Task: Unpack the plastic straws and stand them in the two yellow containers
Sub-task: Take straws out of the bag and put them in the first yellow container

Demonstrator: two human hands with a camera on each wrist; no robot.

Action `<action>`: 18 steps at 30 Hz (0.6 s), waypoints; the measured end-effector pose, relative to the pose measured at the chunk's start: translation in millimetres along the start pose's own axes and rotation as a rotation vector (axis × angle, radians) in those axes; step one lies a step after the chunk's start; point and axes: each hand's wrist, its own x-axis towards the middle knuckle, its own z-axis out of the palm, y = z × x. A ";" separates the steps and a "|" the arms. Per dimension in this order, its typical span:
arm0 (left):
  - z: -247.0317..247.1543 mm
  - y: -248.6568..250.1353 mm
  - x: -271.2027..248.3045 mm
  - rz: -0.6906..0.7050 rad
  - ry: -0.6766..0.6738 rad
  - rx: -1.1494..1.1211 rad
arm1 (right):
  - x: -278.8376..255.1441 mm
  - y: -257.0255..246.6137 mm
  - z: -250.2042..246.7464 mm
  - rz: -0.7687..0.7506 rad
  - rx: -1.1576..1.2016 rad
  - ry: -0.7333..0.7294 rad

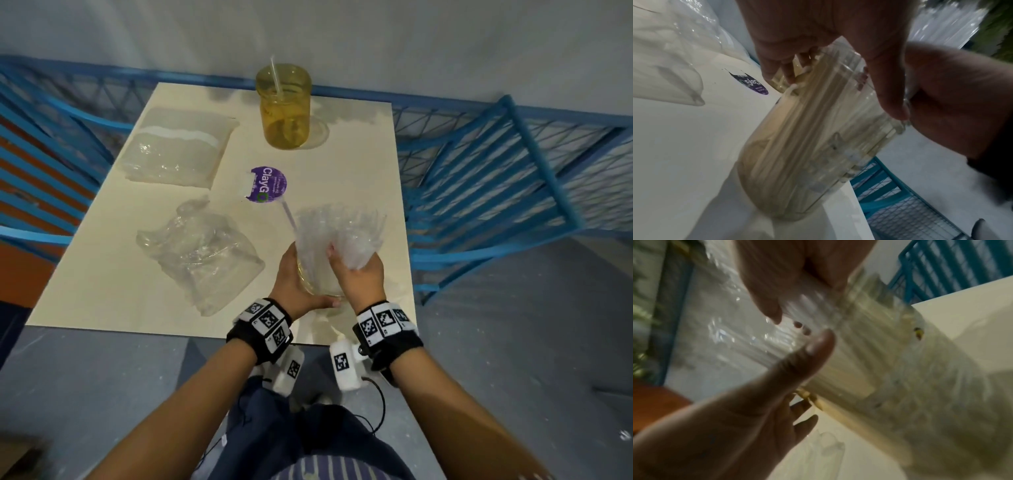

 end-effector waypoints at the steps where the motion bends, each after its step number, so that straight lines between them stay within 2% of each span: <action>1: -0.1 -0.9 1.0 0.013 0.002 0.004 | -1.2 2.4 -1.3 -0.022 0.000 -0.038; 3: -1.1 0.8 2.3 0.035 -0.008 0.004 | -3.1 -2.7 -6.2 -0.130 0.051 -0.116; 6: -1.0 7.2 0.7 0.019 -0.021 0.016 | -4.3 -11.7 -10.0 -0.289 0.066 -0.138; 8: -0.5 6.2 0.8 -0.003 -0.009 0.045 | -7.1 -14.4 -4.2 -0.321 0.018 -0.117; 11: 1.6 -5.2 5.2 0.005 0.003 0.075 | -7.5 -4.8 8.5 -0.287 -0.057 -0.097; 13: 2.2 -11.3 11.0 0.021 -0.033 0.082 | -9.8 -0.1 9.0 -0.299 -0.176 -0.081; 16: -5.1 -6.8 14.2 0.049 -0.087 0.086 | -13.5 4.3 -1.8 -0.422 -0.499 -0.032; 18: -16.2 -5.7 12.4 0.033 -0.134 0.127 | -20.0 6.3 -11.7 -0.443 -0.646 0.009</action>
